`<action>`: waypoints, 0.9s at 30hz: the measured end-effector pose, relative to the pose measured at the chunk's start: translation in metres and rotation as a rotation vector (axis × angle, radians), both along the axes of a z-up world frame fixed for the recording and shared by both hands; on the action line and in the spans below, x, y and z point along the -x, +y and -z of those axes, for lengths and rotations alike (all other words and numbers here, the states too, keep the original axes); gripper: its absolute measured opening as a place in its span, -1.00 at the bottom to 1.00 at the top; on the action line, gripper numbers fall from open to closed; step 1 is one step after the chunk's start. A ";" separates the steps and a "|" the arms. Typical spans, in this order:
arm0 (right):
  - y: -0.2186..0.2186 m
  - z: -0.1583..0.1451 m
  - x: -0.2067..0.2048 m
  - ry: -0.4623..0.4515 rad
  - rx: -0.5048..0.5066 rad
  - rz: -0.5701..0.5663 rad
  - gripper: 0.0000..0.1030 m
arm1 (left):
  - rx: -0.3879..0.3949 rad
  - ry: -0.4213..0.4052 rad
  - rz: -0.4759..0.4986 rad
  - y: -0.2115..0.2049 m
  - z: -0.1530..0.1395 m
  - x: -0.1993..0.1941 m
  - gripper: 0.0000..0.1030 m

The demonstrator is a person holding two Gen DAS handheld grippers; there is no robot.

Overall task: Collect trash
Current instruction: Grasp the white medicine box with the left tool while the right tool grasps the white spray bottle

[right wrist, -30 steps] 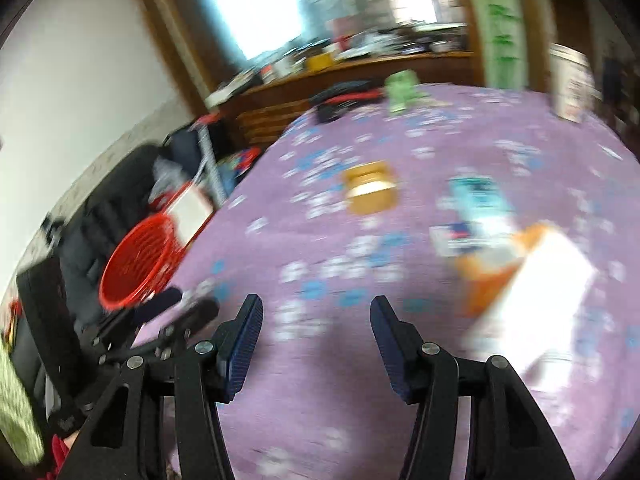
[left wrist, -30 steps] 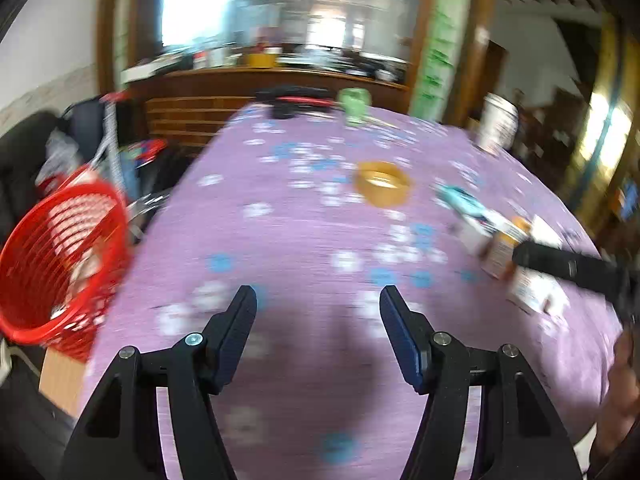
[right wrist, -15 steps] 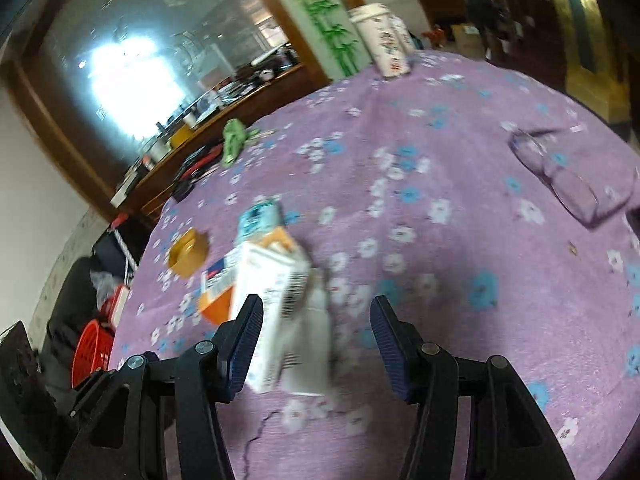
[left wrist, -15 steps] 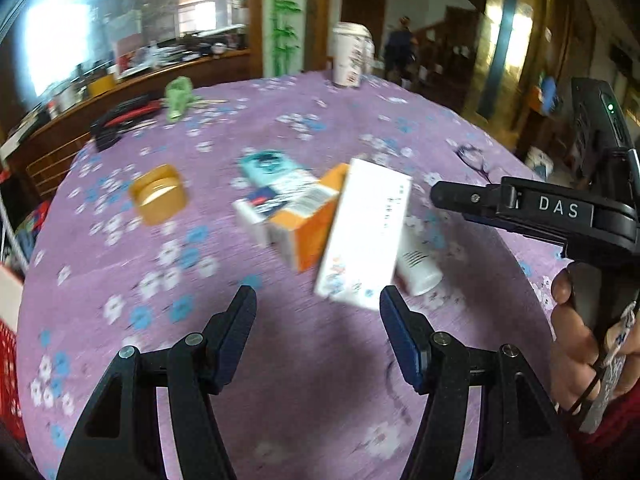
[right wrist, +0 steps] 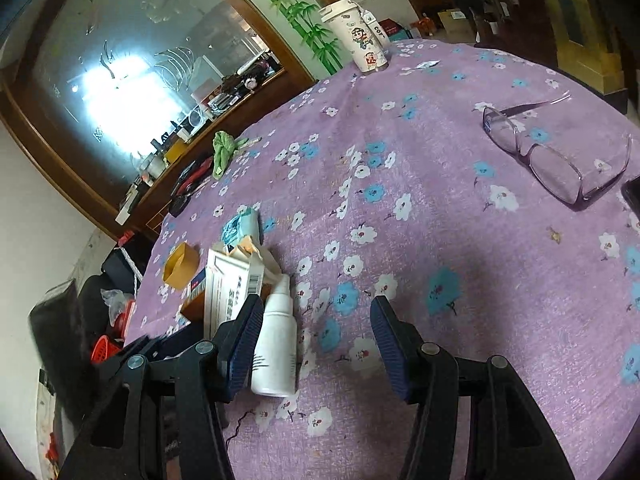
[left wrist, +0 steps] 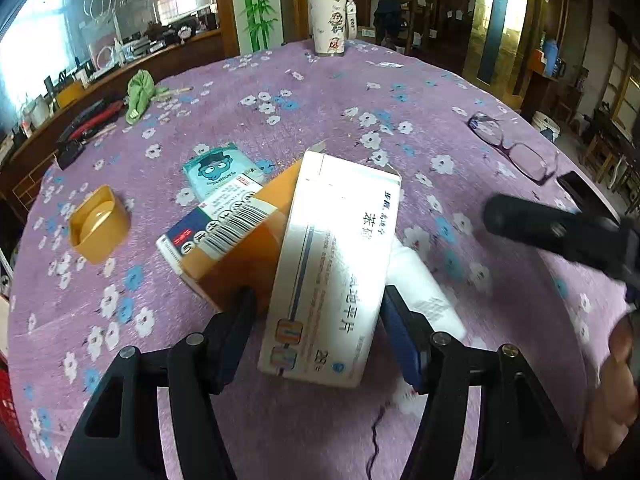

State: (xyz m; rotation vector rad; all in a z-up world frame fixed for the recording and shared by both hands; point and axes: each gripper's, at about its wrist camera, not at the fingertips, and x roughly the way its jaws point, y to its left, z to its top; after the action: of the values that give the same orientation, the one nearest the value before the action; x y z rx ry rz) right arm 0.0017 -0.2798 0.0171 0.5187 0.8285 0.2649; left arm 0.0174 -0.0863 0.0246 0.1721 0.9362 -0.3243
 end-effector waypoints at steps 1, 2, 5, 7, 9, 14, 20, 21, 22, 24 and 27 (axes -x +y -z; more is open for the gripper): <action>0.001 0.000 0.001 -0.001 0.003 -0.004 0.16 | 0.008 0.007 0.001 0.000 0.001 -0.002 0.07; 0.001 0.000 0.001 -0.002 0.005 -0.006 0.16 | 0.019 0.005 0.002 -0.001 0.002 -0.003 0.07; 0.005 0.000 0.002 0.002 0.018 -0.014 0.16 | 0.036 -0.009 0.002 0.001 0.002 -0.002 0.06; 0.010 0.000 0.002 0.005 0.030 -0.024 0.16 | 0.046 -0.018 -0.005 0.005 0.000 0.003 0.03; 0.016 0.000 0.001 0.005 0.046 -0.038 0.16 | 0.061 -0.038 -0.009 0.011 -0.005 0.012 0.03; 0.043 0.004 0.000 0.013 0.112 -0.102 0.15 | 0.113 -0.088 -0.041 0.037 -0.018 0.040 0.03; 0.072 0.018 -0.005 0.049 0.193 -0.161 -0.11 | 0.094 -0.174 -0.128 0.070 -0.022 0.071 0.03; 0.077 0.021 -0.005 0.060 0.214 -0.165 -0.13 | 0.098 -0.182 -0.143 0.076 -0.022 0.073 0.03; 0.078 0.023 -0.006 0.067 0.223 -0.166 -0.17 | 0.106 -0.188 -0.167 0.084 -0.022 0.076 0.03; 0.083 0.024 -0.006 0.064 0.258 -0.162 -0.27 | 0.123 -0.189 -0.200 0.094 -0.021 0.078 0.03; 0.089 0.023 -0.004 0.062 0.294 -0.164 -0.35 | 0.145 -0.187 -0.245 0.110 -0.019 0.079 0.03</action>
State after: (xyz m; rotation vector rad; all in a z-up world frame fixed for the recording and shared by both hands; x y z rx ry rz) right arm 0.0059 -0.1911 -0.0062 0.1849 0.9532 0.2725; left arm -0.0611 0.0232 0.0433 -0.0455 0.7357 -0.1452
